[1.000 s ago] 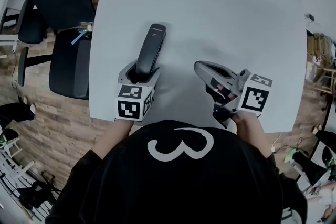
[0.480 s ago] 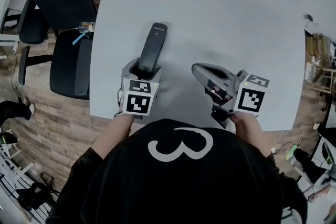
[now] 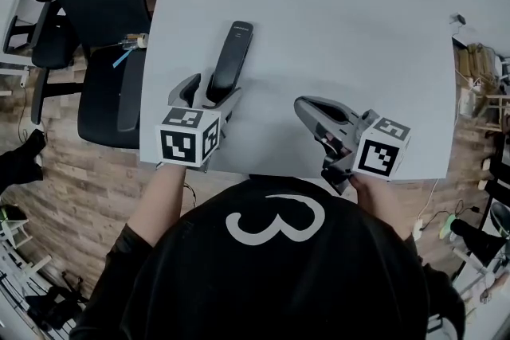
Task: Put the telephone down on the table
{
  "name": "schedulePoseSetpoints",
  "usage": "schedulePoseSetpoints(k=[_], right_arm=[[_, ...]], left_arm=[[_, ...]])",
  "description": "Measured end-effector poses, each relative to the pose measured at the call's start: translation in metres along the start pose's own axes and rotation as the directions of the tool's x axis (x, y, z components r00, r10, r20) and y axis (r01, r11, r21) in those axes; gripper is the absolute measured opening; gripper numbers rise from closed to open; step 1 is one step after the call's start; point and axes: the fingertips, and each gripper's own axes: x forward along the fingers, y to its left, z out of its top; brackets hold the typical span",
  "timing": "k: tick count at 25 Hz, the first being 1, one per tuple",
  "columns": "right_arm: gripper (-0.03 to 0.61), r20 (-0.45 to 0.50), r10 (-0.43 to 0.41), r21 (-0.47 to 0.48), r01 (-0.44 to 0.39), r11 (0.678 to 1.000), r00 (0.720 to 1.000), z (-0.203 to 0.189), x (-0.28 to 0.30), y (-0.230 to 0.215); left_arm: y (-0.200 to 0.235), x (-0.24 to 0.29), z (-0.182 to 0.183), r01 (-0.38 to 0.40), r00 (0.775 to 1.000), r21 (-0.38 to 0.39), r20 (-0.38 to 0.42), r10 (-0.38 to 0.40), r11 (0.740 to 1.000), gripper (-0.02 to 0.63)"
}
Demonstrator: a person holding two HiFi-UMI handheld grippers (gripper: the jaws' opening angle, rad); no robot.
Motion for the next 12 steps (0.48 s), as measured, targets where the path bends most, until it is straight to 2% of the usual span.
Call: schedulePoseSetpoints(k=[4, 8, 9, 11, 12], right_arm=[[0.011, 0.036, 0.004, -0.056, -0.002, 0.998, 0.999, -0.006, -0.008, 0.028], [0.011, 0.076, 0.031, -0.092, -0.024, 0.996, 0.997, -0.02, -0.023, 0.065], [0.01, 0.083, 0.035, -0.103, -0.026, 0.994, 0.996, -0.024, -0.028, 0.074], [0.009, 0.092, 0.044, -0.127, -0.032, 0.991, 0.995, -0.031, -0.033, 0.093], [0.01, 0.093, 0.05, -0.143, -0.036, 0.989, 0.994, -0.036, -0.034, 0.104]], left_arm=[[-0.026, -0.046, 0.013, 0.099, 0.993, -0.019, 0.067, -0.097, 0.995, 0.379], [-0.077, -0.104, 0.014, 0.228, 0.965, 0.001, 0.136, -0.226, 0.974, 0.372], [-0.086, -0.119, 0.014, 0.248, 0.957, -0.006, 0.158, -0.244, 0.969, 0.347], [-0.098, -0.146, 0.011, 0.274, 0.943, -0.018, 0.199, -0.265, 0.962, 0.256], [-0.102, -0.159, 0.009, 0.285, 0.937, -0.021, 0.218, -0.274, 0.958, 0.236]])
